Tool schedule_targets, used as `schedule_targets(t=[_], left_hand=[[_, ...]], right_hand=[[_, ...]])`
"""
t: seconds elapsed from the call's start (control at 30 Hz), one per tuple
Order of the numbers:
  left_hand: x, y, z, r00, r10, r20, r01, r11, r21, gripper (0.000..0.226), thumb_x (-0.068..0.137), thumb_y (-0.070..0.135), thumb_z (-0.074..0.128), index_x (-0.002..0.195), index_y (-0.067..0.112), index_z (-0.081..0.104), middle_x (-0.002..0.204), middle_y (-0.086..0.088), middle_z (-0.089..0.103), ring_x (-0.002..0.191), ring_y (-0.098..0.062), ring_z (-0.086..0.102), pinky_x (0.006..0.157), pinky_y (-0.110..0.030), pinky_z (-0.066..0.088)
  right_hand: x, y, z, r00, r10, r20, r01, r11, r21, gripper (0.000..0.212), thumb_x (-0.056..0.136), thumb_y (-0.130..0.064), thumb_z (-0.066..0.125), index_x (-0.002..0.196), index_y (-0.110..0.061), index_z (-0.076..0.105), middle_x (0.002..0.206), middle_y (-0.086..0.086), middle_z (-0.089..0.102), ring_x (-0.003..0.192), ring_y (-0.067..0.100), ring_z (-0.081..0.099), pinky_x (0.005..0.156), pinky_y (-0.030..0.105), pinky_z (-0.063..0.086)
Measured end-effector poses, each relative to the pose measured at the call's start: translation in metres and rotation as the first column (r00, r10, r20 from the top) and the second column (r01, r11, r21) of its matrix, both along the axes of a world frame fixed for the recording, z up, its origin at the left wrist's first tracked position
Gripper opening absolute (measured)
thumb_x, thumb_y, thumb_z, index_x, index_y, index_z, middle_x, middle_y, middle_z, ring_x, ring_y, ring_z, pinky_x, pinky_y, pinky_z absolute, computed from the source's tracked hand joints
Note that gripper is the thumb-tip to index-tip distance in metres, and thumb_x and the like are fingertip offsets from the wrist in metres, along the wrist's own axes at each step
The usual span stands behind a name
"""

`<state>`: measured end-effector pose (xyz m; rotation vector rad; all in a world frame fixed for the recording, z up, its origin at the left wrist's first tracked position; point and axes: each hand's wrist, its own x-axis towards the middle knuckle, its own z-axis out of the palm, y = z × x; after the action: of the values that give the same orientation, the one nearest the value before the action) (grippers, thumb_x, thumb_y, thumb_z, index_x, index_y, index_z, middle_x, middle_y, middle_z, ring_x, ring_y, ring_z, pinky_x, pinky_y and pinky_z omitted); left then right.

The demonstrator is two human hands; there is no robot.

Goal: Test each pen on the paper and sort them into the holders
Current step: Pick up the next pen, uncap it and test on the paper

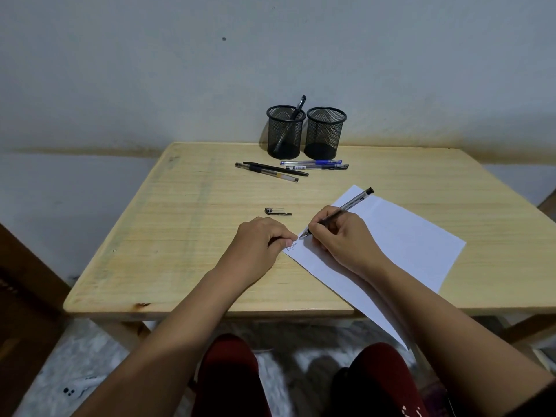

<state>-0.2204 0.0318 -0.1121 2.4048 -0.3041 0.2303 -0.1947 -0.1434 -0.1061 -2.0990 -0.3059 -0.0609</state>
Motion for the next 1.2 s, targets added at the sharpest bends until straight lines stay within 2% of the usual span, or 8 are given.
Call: schedule_targets(t=[0.1,0.27,0.4,0.53,0.93,1.1,1.2], left_hand=[[0.0007,-0.0002,-0.0008,1.0,-0.001,-0.004,0.001,1.0,0.004,0.018,0.088,0.018,0.061,0.101,0.02,0.074,0.105,0.002,0.071,0.105,-0.013,0.058,0.097,-0.031,0.042],[0.0005,-0.0004,-0.0014,1.0,-0.004,0.008,0.004,1.0,0.0,0.018,0.088,0.017,0.062,0.1,0.019,0.074,0.104,0.002,0.071,0.104,-0.013,0.058,0.097,-0.031,0.042],[0.0004,-0.0002,-0.002,1.0,-0.009,0.019,0.009,1.0,0.0,0.017,0.088,0.016,0.062,0.099,0.019,0.074,0.103,0.002,0.071,0.104,-0.013,0.059,0.096,-0.03,0.042],[0.0004,-0.0005,-0.0017,1.0,-0.01,0.014,0.01,1.0,0.006,0.018,0.088,0.017,0.061,0.099,0.02,0.074,0.104,0.003,0.071,0.104,-0.011,0.058,0.097,-0.03,0.042],[0.0005,0.0,-0.0025,1.0,-0.011,0.021,0.01,1.0,0.019,0.018,0.088,0.017,0.06,0.1,0.02,0.074,0.104,0.003,0.071,0.104,-0.012,0.058,0.095,-0.028,0.042],[0.0004,-0.0002,-0.0025,1.0,-0.007,0.015,0.006,1.0,0.015,0.018,0.088,0.017,0.061,0.1,0.02,0.074,0.104,0.004,0.071,0.105,-0.012,0.058,0.097,-0.032,0.043],[0.0005,-0.0001,-0.0025,1.0,-0.004,0.012,0.004,1.0,0.016,0.018,0.088,0.017,0.06,0.101,0.02,0.074,0.104,0.004,0.071,0.105,-0.012,0.057,0.098,-0.032,0.042]], right_hand=[[0.0001,0.0003,-0.0004,1.0,-0.018,0.025,0.018,1.0,0.002,0.013,0.086,-0.013,0.056,0.077,-0.009,0.065,0.065,0.0,0.061,0.055,0.004,0.051,0.053,0.012,0.039],[0.0,0.001,-0.0001,0.998,-0.032,0.048,0.032,0.999,-0.004,0.014,0.085,-0.012,0.056,0.075,-0.009,0.065,0.065,-0.002,0.061,0.054,0.003,0.051,0.051,0.008,0.037],[-0.0004,0.0021,0.0001,0.998,-0.026,0.059,0.027,1.0,-0.006,0.014,0.086,-0.012,0.056,0.077,-0.007,0.065,0.073,0.002,0.065,0.058,0.004,0.052,0.053,0.01,0.038],[-0.0021,-0.0003,-0.0003,0.997,-0.043,0.068,0.043,0.999,-0.001,0.012,0.085,-0.011,0.056,0.076,-0.007,0.064,0.066,-0.001,0.061,0.058,0.005,0.051,0.053,0.012,0.039],[-0.0037,0.0025,0.0007,0.995,-0.045,0.085,0.047,0.999,-0.012,0.012,0.086,-0.01,0.056,0.077,-0.007,0.064,0.073,0.009,0.065,0.062,0.012,0.054,0.056,0.014,0.04],[-0.0038,0.0026,0.0015,0.994,-0.059,0.091,0.061,0.998,-0.014,0.012,0.086,-0.01,0.056,0.076,-0.009,0.063,0.069,0.004,0.063,0.063,0.013,0.054,0.055,0.014,0.04],[-0.004,0.0029,0.0015,0.993,-0.068,0.093,0.069,0.998,-0.011,0.012,0.086,-0.01,0.055,0.076,-0.008,0.063,0.071,0.009,0.065,0.062,0.013,0.054,0.056,0.016,0.04]])
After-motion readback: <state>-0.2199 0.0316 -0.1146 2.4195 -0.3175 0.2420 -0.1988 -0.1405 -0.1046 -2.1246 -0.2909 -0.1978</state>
